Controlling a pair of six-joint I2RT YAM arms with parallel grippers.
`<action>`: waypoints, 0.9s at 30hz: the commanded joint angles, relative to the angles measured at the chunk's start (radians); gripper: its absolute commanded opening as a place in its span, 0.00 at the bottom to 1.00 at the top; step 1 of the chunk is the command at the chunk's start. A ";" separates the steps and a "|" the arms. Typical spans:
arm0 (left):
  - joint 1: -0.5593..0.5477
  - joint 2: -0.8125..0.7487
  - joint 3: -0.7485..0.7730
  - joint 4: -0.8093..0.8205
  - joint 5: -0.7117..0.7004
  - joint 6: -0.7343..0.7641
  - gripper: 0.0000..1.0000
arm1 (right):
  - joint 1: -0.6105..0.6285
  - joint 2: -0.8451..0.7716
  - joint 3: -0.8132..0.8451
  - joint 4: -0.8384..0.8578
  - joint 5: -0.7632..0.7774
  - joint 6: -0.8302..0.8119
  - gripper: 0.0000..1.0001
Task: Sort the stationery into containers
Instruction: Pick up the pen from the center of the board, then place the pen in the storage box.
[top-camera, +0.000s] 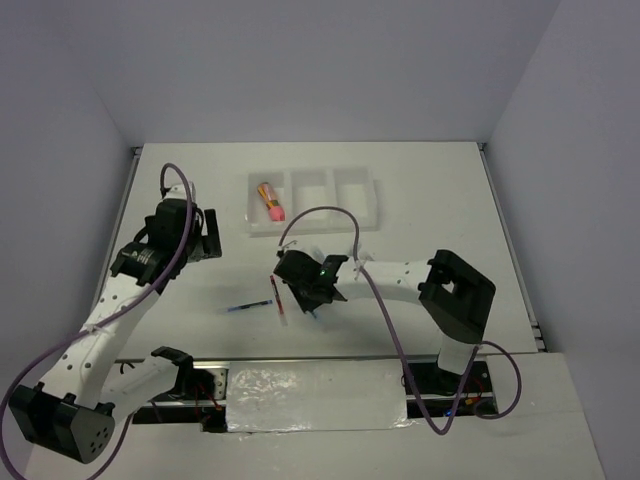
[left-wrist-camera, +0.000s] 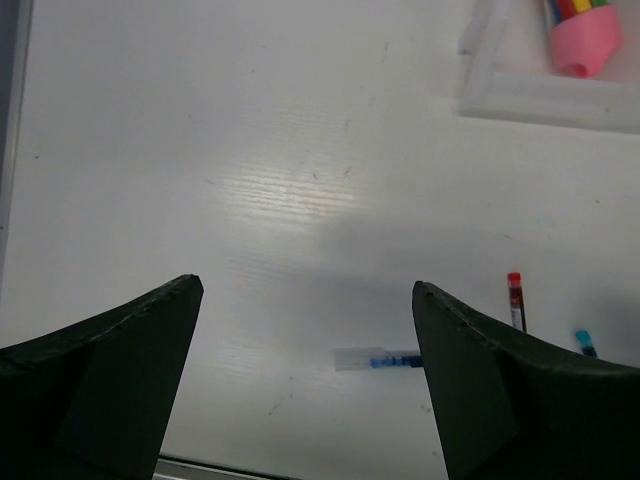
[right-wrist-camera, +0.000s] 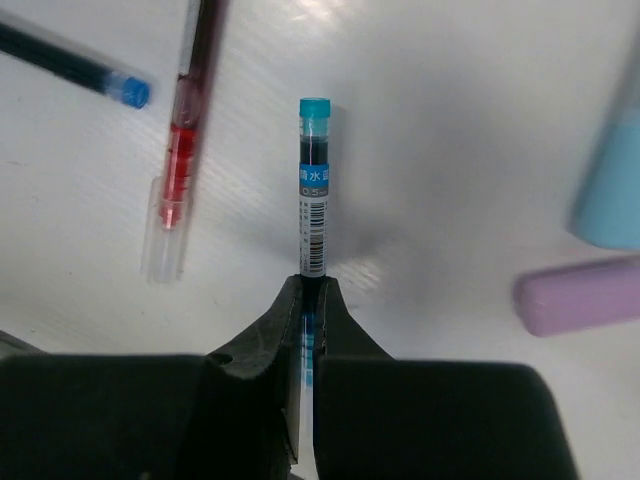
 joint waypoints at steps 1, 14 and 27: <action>0.003 -0.041 -0.038 0.126 0.164 0.038 0.99 | -0.088 -0.115 0.106 -0.064 0.068 -0.012 0.00; -0.166 0.075 -0.142 0.181 0.260 -0.208 0.99 | -0.461 0.182 0.577 -0.107 0.091 -0.077 0.00; -0.261 0.161 -0.248 0.221 0.201 -0.247 0.99 | -0.507 0.453 0.930 -0.164 0.042 -0.088 0.22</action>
